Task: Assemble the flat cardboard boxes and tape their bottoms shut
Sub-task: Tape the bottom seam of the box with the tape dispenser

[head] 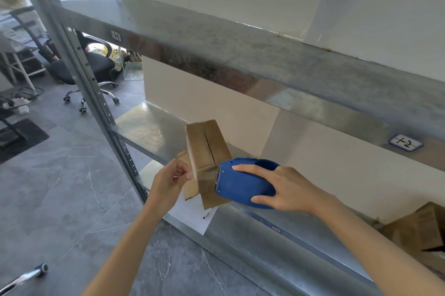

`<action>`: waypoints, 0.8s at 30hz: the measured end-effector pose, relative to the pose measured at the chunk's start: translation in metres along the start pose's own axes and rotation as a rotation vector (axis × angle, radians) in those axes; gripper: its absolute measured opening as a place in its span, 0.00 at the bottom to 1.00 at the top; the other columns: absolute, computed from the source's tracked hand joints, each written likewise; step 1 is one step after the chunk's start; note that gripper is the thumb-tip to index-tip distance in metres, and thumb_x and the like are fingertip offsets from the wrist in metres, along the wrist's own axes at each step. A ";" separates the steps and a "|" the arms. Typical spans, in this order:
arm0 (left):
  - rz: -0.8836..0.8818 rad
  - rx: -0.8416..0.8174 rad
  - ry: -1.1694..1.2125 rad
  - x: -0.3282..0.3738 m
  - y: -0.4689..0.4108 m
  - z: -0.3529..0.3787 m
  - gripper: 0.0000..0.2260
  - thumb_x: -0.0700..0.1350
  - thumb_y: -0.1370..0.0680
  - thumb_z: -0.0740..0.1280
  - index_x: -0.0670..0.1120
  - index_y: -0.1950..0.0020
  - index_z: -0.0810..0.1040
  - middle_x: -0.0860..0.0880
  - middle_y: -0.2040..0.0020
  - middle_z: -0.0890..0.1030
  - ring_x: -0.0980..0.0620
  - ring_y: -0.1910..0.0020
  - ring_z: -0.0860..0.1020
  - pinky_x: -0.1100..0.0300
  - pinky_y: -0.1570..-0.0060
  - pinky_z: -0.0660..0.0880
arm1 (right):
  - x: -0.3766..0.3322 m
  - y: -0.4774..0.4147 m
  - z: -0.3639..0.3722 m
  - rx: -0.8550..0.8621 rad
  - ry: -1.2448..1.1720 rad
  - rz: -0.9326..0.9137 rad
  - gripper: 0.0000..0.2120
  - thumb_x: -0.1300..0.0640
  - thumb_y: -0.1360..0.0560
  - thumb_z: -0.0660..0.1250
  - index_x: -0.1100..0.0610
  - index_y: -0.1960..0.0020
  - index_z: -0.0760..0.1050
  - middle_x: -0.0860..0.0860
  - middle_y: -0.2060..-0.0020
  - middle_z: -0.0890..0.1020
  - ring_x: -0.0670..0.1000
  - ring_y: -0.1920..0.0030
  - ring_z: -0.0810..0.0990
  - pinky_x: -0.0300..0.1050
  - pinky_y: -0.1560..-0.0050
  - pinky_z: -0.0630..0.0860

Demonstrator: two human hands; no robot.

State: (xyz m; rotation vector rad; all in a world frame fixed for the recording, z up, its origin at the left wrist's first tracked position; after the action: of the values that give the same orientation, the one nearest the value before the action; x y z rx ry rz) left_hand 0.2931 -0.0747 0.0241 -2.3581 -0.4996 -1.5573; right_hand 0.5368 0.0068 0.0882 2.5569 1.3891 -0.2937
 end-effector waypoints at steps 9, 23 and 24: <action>-0.034 0.008 0.079 -0.014 -0.009 0.004 0.07 0.41 0.25 0.74 0.45 0.57 0.76 0.51 0.61 0.80 0.54 0.61 0.78 0.63 0.56 0.78 | -0.002 -0.015 0.004 -0.001 0.022 0.001 0.37 0.42 0.24 0.64 0.23 0.28 0.43 0.43 0.52 0.79 0.40 0.64 0.68 0.35 0.61 0.63; 0.030 -0.073 0.159 -0.041 -0.031 0.018 0.16 0.39 0.24 0.72 0.56 0.43 0.72 0.52 0.63 0.79 0.56 0.63 0.76 0.66 0.57 0.75 | 0.004 -0.027 0.009 -0.019 0.006 0.024 0.38 0.42 0.24 0.64 0.21 0.30 0.39 0.46 0.51 0.80 0.43 0.62 0.69 0.37 0.61 0.64; 0.045 -0.092 0.154 -0.040 -0.033 0.019 0.18 0.39 0.23 0.72 0.58 0.41 0.72 0.51 0.63 0.79 0.56 0.63 0.77 0.67 0.56 0.74 | 0.004 -0.027 0.009 -0.019 0.003 0.029 0.38 0.42 0.24 0.64 0.21 0.30 0.39 0.46 0.52 0.80 0.44 0.61 0.70 0.38 0.60 0.65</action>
State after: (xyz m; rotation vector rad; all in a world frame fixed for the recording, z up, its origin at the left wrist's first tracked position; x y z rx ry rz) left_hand 0.2804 -0.0422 -0.0189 -2.2744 -0.3450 -1.7584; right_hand 0.5155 0.0224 0.0761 2.5604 1.3481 -0.2708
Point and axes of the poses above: each hand's wrist, its own y-axis away from the middle knuckle, its own z-axis out of the palm, x = y × z, the point moved 7 cm from there along -y, towards the middle knuckle
